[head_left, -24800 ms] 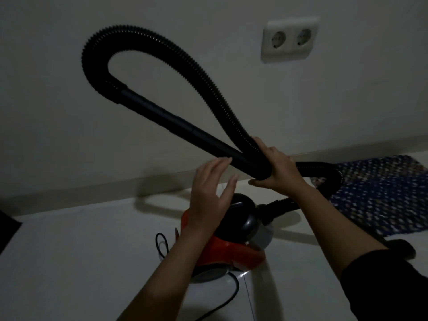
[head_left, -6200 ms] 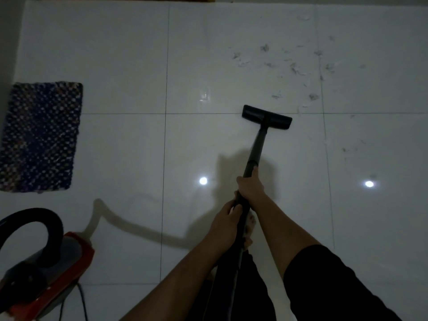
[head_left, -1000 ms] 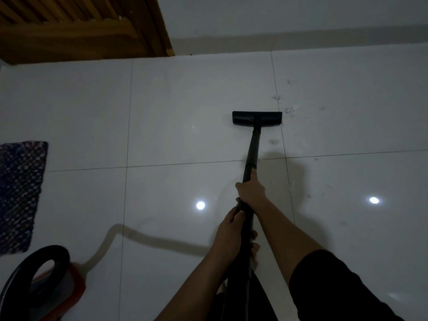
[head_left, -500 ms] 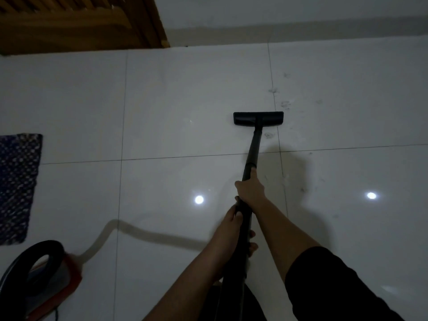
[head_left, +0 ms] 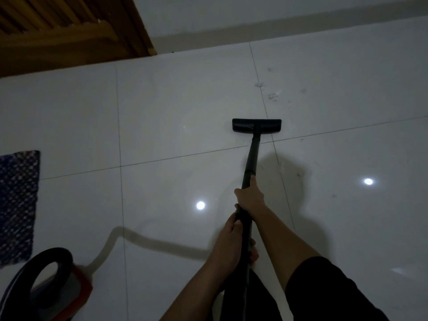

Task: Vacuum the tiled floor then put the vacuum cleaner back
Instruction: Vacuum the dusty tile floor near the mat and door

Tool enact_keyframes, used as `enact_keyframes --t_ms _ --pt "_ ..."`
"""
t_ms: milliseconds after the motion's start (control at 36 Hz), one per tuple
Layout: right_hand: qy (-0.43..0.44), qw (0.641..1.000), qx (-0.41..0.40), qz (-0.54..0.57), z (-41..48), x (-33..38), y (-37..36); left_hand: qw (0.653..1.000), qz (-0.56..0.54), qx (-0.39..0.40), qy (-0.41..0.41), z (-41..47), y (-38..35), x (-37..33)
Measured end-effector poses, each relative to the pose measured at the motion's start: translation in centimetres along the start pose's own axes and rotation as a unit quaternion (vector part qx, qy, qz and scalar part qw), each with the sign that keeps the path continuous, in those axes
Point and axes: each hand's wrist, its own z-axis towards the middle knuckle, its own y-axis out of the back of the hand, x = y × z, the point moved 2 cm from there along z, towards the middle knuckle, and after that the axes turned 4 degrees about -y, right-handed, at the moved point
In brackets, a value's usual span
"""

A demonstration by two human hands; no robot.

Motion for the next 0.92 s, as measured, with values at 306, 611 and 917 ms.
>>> enact_keyframes --t_ms 306,611,917 --pt "0.002 1.000 -0.011 0.019 -3.8 -4.2 -3.4 1.000 -0.011 0.025 0.003 -4.1 2.9 3.7" --pt "0.006 0.999 -0.022 0.046 -5.2 -8.6 -4.0 1.000 0.009 0.006 0.012 -5.8 2.2 8.4" --pt "-0.007 0.997 -0.042 0.061 -5.7 -14.7 -2.9 0.999 0.028 0.020 0.007 -7.5 -0.4 12.7"
